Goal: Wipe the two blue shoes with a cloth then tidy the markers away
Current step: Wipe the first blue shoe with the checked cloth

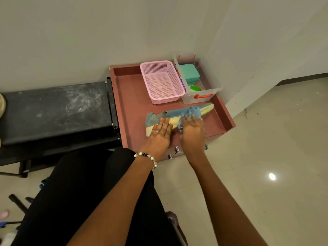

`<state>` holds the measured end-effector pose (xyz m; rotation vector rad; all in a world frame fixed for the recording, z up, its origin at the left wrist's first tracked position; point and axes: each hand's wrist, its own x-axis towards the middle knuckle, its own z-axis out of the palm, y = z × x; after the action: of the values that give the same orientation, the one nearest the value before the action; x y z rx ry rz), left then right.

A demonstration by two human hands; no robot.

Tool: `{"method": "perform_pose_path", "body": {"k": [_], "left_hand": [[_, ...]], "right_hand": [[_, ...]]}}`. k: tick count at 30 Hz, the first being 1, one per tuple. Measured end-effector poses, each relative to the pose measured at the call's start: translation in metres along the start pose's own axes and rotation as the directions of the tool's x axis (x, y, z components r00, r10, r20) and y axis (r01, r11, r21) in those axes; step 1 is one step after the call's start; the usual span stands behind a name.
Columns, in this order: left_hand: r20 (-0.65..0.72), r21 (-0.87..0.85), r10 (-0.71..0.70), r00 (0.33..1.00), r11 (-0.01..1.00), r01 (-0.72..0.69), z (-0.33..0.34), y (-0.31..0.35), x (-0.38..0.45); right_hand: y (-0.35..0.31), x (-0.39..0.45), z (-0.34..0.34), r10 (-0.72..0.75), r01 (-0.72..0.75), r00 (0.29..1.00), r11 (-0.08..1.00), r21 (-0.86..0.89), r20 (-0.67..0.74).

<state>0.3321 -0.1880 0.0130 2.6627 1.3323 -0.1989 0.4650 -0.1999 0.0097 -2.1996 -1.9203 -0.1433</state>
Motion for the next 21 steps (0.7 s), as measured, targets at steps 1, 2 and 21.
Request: {"method": "perform_pose_path", "body": {"k": [1,2,21], "left_hand": [[-0.004,-0.001,0.004,1.0,1.0,-0.004,0.0,-0.001,0.0],[-0.003,-0.008,0.008,1.0,1.0,-0.008,0.0,-0.001,-0.001],[-0.01,0.026,0.028,1.0,0.999,-0.028,0.008,-0.002,0.004]], "right_hand": [[0.009,0.002,-0.003,-0.016,0.017,0.998,1.0,0.01,-0.052],[0.017,0.006,-0.008,-0.02,0.02,0.997,1.0,-0.004,-0.068],[-0.006,0.009,-0.004,0.222,-0.192,0.953,0.969,-0.155,0.208]]}}
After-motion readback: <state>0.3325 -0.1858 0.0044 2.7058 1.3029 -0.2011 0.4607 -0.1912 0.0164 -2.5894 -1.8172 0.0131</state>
